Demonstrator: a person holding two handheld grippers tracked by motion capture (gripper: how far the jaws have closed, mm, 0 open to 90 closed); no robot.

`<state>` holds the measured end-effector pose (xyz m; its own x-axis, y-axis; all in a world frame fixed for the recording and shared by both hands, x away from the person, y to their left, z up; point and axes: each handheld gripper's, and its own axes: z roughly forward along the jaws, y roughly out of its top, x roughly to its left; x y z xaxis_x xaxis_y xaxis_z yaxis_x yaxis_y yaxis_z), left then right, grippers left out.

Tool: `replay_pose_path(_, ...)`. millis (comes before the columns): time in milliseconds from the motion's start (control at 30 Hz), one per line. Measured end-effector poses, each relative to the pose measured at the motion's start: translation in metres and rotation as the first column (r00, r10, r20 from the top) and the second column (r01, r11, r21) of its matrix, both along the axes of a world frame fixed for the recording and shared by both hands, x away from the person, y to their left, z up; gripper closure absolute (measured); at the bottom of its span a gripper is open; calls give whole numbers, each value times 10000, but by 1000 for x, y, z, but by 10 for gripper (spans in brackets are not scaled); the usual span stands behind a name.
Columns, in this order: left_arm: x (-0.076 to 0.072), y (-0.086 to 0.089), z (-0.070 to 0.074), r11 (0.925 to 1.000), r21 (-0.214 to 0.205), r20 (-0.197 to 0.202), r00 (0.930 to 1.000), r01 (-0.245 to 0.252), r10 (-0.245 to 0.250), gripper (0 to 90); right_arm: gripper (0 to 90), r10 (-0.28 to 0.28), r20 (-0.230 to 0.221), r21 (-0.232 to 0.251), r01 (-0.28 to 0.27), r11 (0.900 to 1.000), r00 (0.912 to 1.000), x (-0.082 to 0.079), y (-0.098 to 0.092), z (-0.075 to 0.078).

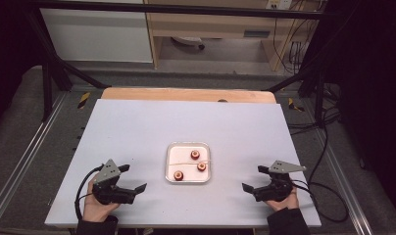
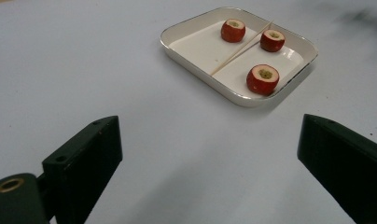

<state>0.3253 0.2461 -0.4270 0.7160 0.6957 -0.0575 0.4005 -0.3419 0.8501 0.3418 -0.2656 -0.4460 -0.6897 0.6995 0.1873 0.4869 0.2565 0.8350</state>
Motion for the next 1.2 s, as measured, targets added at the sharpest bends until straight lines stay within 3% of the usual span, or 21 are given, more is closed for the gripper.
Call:
replay_pose_path(367,2,-10,4,9992,383,45,9999,138,-139,63,6,1,26,20,-1,10000,10000,0,-1,1)
replay_pose_path(667,3,-15,8,9990,451,95,9999,52,-56,68,6,-21,37,-4,21,10000,10000,1,0,1)
replay_pose_path(1033,19,-41,11,9964,847,-160,9999,35,-22,113,6,22,-124,-181,-24,9998,9999,3,2,-1)
replay_pose_path(1200,29,-58,19,9929,1166,-26,9997,227,-225,148,6,49,-125,-200,-51,9998,9999,3,3,-2)
